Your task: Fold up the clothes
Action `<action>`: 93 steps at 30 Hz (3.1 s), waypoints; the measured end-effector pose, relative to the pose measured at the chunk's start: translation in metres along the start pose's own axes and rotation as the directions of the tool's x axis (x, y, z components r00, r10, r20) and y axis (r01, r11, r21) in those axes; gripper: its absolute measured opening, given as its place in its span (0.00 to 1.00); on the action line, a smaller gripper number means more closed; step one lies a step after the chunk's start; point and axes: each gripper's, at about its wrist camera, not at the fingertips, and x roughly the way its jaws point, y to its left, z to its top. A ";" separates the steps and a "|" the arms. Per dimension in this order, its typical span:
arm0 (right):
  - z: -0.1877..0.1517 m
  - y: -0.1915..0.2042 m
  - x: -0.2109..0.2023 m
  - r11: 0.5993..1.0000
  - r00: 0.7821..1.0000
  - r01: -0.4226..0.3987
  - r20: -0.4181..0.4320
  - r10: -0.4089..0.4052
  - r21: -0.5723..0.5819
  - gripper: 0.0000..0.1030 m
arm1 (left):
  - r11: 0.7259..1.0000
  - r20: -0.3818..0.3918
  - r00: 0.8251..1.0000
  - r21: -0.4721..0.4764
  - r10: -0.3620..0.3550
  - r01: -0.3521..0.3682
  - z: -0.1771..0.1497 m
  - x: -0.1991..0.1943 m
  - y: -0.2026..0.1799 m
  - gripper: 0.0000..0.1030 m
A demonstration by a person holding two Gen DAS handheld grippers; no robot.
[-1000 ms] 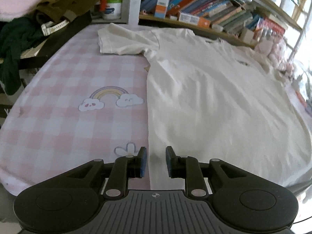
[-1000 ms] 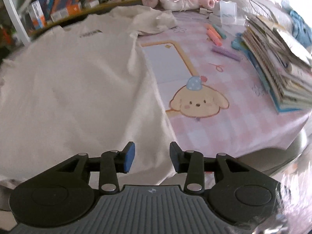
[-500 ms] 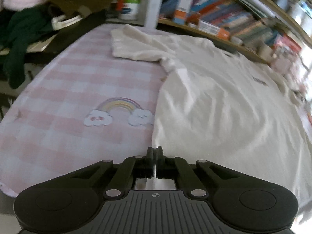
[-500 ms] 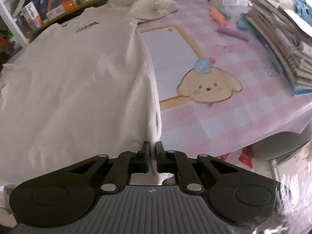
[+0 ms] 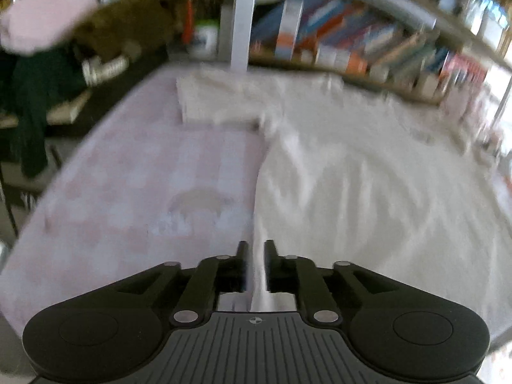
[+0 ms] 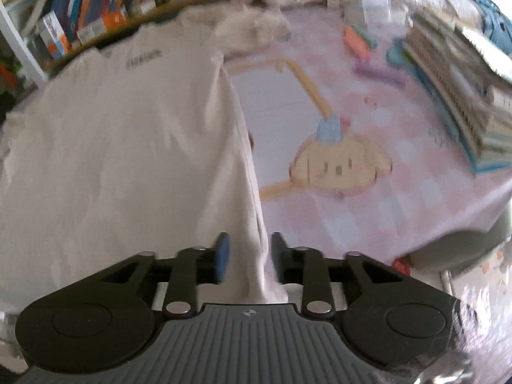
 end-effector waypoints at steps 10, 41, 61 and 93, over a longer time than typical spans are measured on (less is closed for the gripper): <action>0.080 0.016 0.037 0.996 0.996 -0.066 0.048 0.069 -0.055 0.44 | 0.991 -0.004 0.998 0.116 -0.063 0.063 0.031 0.040 -0.069 0.47; 0.233 -0.082 0.163 0.965 0.992 0.063 0.086 -0.087 0.254 0.48 | 0.983 -0.143 0.989 0.183 0.043 -0.016 0.055 0.133 -0.146 0.73; 0.255 0.034 0.164 0.986 0.989 0.004 0.145 0.020 -0.168 0.43 | 0.963 -0.121 0.991 0.254 -0.061 0.090 0.089 0.145 -0.133 0.79; 0.369 0.235 0.295 0.769 0.966 -0.191 0.021 0.257 -0.609 0.44 | 0.859 -0.020 0.994 0.500 -0.109 0.105 0.265 0.338 -0.161 0.78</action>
